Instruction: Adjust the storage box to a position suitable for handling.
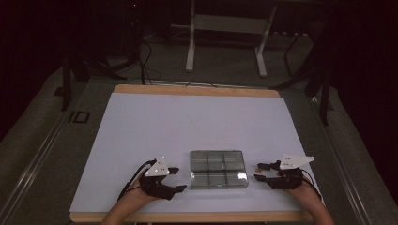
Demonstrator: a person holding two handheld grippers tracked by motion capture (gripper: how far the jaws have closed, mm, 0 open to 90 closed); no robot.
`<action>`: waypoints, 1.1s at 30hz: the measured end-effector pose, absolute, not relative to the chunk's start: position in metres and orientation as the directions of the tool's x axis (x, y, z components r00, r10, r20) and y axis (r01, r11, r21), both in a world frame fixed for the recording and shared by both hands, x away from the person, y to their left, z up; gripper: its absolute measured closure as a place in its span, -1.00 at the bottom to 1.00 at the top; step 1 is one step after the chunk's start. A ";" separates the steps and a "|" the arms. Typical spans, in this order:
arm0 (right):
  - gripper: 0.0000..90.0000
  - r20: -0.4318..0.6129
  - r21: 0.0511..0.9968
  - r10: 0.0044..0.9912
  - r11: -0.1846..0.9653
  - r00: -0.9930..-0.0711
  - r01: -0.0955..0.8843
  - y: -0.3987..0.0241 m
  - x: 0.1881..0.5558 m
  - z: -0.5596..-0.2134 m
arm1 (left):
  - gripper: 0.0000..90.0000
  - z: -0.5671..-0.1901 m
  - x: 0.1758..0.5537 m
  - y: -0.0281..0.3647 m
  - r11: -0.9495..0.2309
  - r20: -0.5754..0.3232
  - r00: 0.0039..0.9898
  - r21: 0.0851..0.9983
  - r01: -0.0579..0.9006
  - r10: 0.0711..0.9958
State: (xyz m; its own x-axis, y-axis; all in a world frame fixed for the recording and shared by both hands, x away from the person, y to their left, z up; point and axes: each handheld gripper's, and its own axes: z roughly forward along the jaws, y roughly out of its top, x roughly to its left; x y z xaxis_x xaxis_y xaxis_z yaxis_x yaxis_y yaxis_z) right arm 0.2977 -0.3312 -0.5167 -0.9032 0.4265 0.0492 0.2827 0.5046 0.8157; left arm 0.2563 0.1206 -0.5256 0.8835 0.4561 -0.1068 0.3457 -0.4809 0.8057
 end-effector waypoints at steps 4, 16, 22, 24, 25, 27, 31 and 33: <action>0.50 0.038 0.799 0.395 0.540 -0.918 0.266 -0.328 0.296 -0.519 | 0.05 -0.526 0.256 0.120 -0.499 -0.119 0.898 0.797 0.341 0.423; 1.00 0.063 0.768 0.322 0.589 -0.945 0.252 -0.320 0.293 -0.526 | 0.75 -0.528 0.257 0.112 -0.566 -0.087 0.914 0.761 0.317 0.395; 1.00 0.062 0.766 0.307 0.596 -0.950 0.243 -0.315 0.293 -0.526 | 0.98 -0.528 0.259 0.108 -0.572 -0.087 0.915 0.756 0.317 0.393; 1.00 0.060 0.764 0.300 0.599 -0.952 0.237 -0.313 0.293 -0.527 | 1.00 -0.529 0.259 0.106 -0.580 -0.084 0.918 0.751 0.315 0.389; 1.00 0.060 0.764 0.300 0.599 -0.952 0.237 -0.313 0.293 -0.527 | 1.00 -0.529 0.259 0.106 -0.580 -0.084 0.918 0.751 0.315 0.389; 1.00 0.060 0.764 0.292 0.602 -0.955 0.232 -0.311 0.293 -0.527 | 1.00 -0.531 0.261 0.105 -0.566 -0.091 0.912 0.758 0.323 0.399; 1.00 0.060 0.762 0.285 0.606 -0.957 0.228 -0.308 0.293 -0.527 | 1.00 -0.531 0.262 0.104 -0.560 -0.099 0.915 0.763 0.323 0.392; 1.00 0.059 0.762 0.280 0.607 -0.958 0.224 -0.306 0.294 -0.526 | 1.00 -0.529 0.262 0.102 -0.555 -0.101 0.917 0.769 0.317 0.385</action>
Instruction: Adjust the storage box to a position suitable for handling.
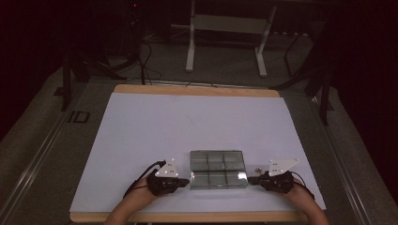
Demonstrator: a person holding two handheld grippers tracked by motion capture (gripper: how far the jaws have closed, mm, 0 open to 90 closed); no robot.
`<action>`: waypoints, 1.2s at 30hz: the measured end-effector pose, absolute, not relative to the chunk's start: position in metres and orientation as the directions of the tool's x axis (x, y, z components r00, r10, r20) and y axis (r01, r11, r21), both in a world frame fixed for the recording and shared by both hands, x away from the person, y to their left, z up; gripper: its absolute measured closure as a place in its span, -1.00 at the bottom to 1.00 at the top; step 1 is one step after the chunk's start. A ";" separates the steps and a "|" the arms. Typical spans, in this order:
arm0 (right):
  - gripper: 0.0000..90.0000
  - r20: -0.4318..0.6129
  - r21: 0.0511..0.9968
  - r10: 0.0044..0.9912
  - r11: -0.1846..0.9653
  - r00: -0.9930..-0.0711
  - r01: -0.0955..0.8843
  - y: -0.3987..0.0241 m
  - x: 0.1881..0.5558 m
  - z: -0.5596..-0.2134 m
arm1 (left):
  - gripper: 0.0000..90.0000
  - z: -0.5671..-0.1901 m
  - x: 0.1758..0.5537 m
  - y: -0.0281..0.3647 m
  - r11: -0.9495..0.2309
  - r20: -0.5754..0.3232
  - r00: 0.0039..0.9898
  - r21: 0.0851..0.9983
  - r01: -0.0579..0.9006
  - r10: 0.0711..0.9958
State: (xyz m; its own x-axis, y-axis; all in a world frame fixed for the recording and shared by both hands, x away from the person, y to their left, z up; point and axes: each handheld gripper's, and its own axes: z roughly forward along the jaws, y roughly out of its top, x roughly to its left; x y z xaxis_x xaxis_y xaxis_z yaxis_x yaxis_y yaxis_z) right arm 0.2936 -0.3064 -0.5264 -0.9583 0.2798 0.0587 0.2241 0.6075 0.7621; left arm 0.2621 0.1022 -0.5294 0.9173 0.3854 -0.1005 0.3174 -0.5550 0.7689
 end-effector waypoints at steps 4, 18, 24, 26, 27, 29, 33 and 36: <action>1.00 0.065 0.765 0.283 0.601 -0.957 0.230 -0.306 0.294 -0.525 | 1.00 -0.528 0.263 0.102 -0.548 -0.106 0.918 0.774 0.317 0.383; 1.00 0.053 0.764 0.277 0.607 -0.960 0.217 -0.305 0.291 -0.521 | 1.00 -0.520 0.263 0.103 -0.532 -0.117 0.914 0.781 0.326 0.388; 1.00 0.053 0.771 0.278 0.599 -0.959 0.216 -0.305 0.290 -0.517 | 1.00 -0.519 0.263 0.102 -0.538 -0.112 0.913 0.777 0.327 0.392; 1.00 0.056 0.772 0.275 0.598 -0.960 0.216 -0.306 0.290 -0.516 | 1.00 -0.518 0.263 0.102 -0.542 -0.113 0.913 0.773 0.329 0.393; 1.00 0.056 0.772 0.275 0.598 -0.960 0.216 -0.306 0.290 -0.516 | 1.00 -0.518 0.263 0.102 -0.542 -0.113 0.912 0.773 0.330 0.394; 1.00 0.060 0.778 0.268 0.591 -0.962 0.213 -0.305 0.289 -0.514 | 1.00 -0.518 0.264 0.102 -0.542 -0.117 0.911 0.771 0.334 0.394; 1.00 0.053 0.777 0.266 0.594 -0.962 0.207 -0.305 0.289 -0.513 | 1.00 -0.518 0.263 0.102 -0.535 -0.123 0.911 0.775 0.335 0.393; 1.00 0.058 0.782 0.265 0.587 -0.963 0.208 -0.304 0.289 -0.512 | 1.00 -0.517 0.263 0.101 -0.532 -0.120 0.911 0.779 0.333 0.394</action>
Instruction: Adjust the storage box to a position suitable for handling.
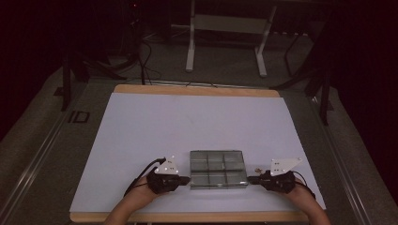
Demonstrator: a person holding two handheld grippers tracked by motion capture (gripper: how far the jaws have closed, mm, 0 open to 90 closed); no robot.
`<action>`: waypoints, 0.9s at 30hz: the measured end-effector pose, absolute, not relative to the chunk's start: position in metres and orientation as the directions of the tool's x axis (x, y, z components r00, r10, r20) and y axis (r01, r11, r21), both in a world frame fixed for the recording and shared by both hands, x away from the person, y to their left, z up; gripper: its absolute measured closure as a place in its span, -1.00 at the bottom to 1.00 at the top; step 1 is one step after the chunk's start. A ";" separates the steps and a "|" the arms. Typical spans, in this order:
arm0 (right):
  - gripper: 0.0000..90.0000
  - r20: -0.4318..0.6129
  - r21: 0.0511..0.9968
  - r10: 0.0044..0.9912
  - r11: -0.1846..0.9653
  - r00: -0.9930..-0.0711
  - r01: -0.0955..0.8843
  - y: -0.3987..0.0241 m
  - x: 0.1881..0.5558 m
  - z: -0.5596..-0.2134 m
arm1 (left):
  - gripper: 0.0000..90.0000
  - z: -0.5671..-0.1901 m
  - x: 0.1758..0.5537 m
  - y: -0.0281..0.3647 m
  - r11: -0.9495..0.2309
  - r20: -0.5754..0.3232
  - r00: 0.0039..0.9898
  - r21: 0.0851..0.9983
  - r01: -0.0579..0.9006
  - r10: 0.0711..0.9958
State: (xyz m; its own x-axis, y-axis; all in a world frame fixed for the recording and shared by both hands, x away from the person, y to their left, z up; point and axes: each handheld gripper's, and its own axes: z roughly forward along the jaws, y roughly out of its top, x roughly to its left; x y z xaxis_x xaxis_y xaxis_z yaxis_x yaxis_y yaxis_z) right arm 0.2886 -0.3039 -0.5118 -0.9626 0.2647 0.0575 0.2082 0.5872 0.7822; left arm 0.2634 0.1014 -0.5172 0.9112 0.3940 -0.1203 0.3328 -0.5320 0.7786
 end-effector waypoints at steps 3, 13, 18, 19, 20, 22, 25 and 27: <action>1.00 0.054 0.785 0.265 0.585 -0.963 0.205 -0.303 0.289 -0.511 | 1.00 -0.516 0.264 0.101 -0.529 -0.119 0.911 0.782 0.331 0.395; 1.00 0.050 0.807 0.273 0.556 -0.961 0.200 -0.305 0.290 -0.502 | 0.98 -0.507 0.263 0.098 -0.511 -0.093 0.911 0.802 0.308 0.403; 1.00 0.048 0.817 0.278 0.542 -0.959 0.197 -0.306 0.290 -0.498 | 0.92 -0.503 0.264 0.099 -0.498 -0.083 0.906 0.813 0.302 0.414; 1.00 0.049 0.820 0.281 0.537 -0.959 0.199 -0.306 0.291 -0.497 | 0.89 -0.503 0.265 0.099 -0.496 -0.086 0.906 0.813 0.305 0.415; 1.00 0.052 0.822 0.282 0.533 -0.958 0.202 -0.306 0.291 -0.497 | 0.87 -0.502 0.265 0.099 -0.495 -0.088 0.905 0.813 0.306 0.416; 1.00 0.047 0.822 0.285 0.533 -0.957 0.199 -0.306 0.291 -0.496 | 0.74 -0.502 0.266 0.099 -0.491 -0.088 0.903 0.815 0.309 0.422; 0.74 0.057 0.825 0.310 0.521 -0.949 0.220 -0.305 0.293 -0.495 | 0.55 -0.501 0.267 0.098 -0.488 -0.086 0.896 0.813 0.316 0.436; 0.65 0.059 0.829 0.327 0.510 -0.943 0.228 -0.305 0.294 -0.495 | 0.43 -0.498 0.266 0.096 -0.491 -0.072 0.889 0.812 0.315 0.452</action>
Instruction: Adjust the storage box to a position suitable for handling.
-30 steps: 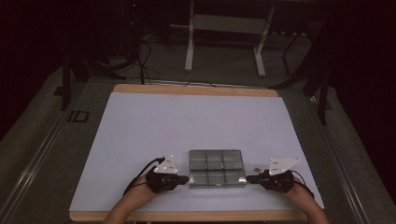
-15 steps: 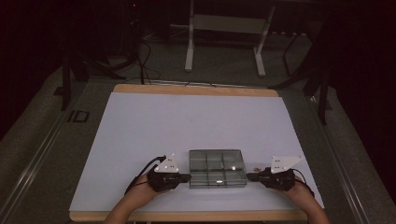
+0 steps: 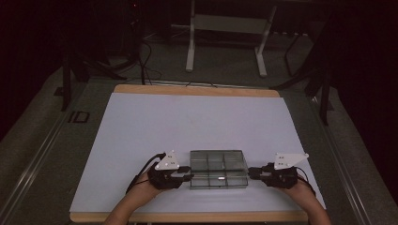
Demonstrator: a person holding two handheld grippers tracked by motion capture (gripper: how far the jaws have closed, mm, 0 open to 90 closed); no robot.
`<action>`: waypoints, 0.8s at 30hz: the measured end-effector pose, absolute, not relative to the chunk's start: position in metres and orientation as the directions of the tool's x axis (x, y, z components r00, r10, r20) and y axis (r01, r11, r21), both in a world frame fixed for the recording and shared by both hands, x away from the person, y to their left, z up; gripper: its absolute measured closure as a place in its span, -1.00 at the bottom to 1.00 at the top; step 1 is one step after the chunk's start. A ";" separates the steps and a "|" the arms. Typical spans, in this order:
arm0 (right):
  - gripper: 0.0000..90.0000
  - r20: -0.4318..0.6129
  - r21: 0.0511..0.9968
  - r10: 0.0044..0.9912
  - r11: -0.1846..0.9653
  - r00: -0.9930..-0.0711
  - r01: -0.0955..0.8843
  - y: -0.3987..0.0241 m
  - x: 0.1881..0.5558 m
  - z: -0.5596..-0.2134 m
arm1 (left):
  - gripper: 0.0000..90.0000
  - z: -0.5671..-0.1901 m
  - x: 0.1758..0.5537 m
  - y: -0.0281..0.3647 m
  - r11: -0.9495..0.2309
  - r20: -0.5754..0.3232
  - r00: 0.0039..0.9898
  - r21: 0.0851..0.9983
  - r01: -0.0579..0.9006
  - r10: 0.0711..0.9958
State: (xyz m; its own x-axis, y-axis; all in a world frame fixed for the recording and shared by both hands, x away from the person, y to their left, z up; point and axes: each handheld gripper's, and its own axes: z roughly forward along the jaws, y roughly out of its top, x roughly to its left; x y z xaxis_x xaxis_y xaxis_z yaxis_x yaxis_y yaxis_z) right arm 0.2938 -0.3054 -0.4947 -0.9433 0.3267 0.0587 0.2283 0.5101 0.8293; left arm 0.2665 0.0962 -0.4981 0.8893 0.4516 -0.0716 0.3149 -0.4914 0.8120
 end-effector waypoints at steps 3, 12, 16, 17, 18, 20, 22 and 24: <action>0.56 0.053 0.839 0.344 0.494 -0.938 0.229 -0.306 0.295 -0.493 | 0.34 -0.497 0.267 0.096 -0.489 -0.065 0.882 0.812 0.319 0.467; 0.42 0.002 0.852 0.365 0.487 -0.931 0.193 -0.304 0.295 -0.489 | 0.26 -0.492 0.270 0.098 -0.458 -0.047 0.866 0.834 0.309 0.498; 0.37 -0.034 0.864 0.374 0.477 -0.927 0.161 -0.303 0.295 -0.486 | 0.26 -0.489 0.271 0.098 -0.444 -0.045 0.864 0.844 0.301 0.501; 0.34 -0.040 0.866 0.375 0.475 -0.926 0.156 -0.302 0.295 -0.485 | 0.26 -0.489 0.271 0.098 -0.441 -0.036 0.861 0.847 0.295 0.507; 0.34 -0.044 0.868 0.377 0.473 -0.925 0.151 -0.302 0.295 -0.485 | 0.26 -0.488 0.271 0.097 -0.437 -0.034 0.859 0.850 0.293 0.510; 0.34 -0.045 0.869 0.376 0.471 -0.925 0.150 -0.301 0.296 -0.484 | 0.26 -0.488 0.270 0.097 -0.439 -0.023 0.858 0.852 0.285 0.512; 0.36 -0.062 0.869 0.379 0.475 -0.923 0.137 -0.299 0.296 -0.484 | 0.27 -0.486 0.271 0.096 -0.442 -0.011 0.858 0.853 0.276 0.514; 0.37 -0.066 0.872 0.379 0.471 -0.923 0.132 -0.297 0.297 -0.483 | 0.28 -0.484 0.272 0.095 -0.448 0.005 0.857 0.854 0.264 0.515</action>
